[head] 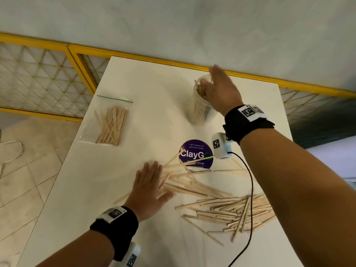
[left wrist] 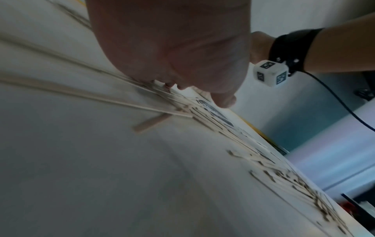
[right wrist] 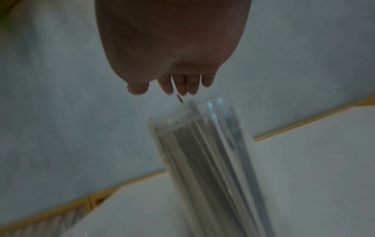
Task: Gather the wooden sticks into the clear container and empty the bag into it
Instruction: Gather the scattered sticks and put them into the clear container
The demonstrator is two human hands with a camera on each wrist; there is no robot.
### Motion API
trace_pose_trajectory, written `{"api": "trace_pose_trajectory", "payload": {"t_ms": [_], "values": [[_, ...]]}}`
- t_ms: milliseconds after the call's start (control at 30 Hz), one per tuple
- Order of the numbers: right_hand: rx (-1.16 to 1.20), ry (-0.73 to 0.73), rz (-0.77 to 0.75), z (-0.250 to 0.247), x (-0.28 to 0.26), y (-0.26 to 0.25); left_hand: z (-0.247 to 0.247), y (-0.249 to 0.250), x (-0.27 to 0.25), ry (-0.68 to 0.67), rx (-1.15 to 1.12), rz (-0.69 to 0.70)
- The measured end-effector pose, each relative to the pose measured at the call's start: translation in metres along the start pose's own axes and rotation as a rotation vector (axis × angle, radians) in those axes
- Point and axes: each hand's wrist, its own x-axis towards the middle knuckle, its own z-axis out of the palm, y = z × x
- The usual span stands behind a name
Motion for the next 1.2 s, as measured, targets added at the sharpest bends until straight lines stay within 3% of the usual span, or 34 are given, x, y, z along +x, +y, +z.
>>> {"api": "trace_pose_trajectory", "payload": {"t_ms": [67, 100, 200, 333, 400, 500, 533, 567, 700, 767, 933, 1100, 1200], "values": [[-0.193, -0.208, -0.02, 0.009, -0.002, 0.001, 0.004, 0.003, -0.004, -0.045, 0.038, 0.019], [-0.222, -0.218, -0.015, 0.011, -0.002, 0.003, 0.005, 0.002, -0.004, -0.061, 0.057, 0.027], [-0.143, -0.003, -0.104, 0.018, -0.001, 0.004, 0.009, -0.003, -0.006, -0.048, 0.095, 0.064], [-0.389, -0.172, -0.167, 0.025, -0.002, 0.003, 0.012, -0.01, -0.007, -0.011, 0.104, 0.108], [-0.346, -0.01, -0.201, 0.016, -0.006, 0.004, 0.008, -0.007, -0.005, -0.008, 0.122, 0.116], [0.014, 0.371, -0.221, 0.007, -0.042, 0.003, 0.004, -0.002, -0.003, -0.021, 0.155, 0.121], [0.089, 0.362, -0.203, 0.012, -0.061, 0.003, 0.004, -0.001, -0.003, -0.032, 0.159, 0.128], [0.129, 0.268, -0.171, 0.021, -0.083, 0.005, 0.005, 0.001, -0.003, -0.045, 0.169, 0.14], [0.132, -0.38, -0.057, 0.07, -0.154, 0.027, 0.01, 0.009, -0.004, -0.097, 0.216, 0.231], [0.036, -0.518, -0.071, 0.085, -0.182, 0.037, 0.011, 0.014, -0.002, -0.108, 0.221, 0.252], [0.049, -0.629, -0.044, 0.085, -0.247, 0.051, 0.018, 0.025, -0.007, -0.146, 0.11, 0.31], [-0.122, -0.487, -0.023, 0.05, -0.319, 0.096, 0.011, 0.04, 0.012, -0.082, 0.075, 0.152], [-0.248, -0.578, 0.005, 0.043, -0.356, 0.122, 0.012, 0.05, 0.026, -0.149, 0.151, 0.142]]}}
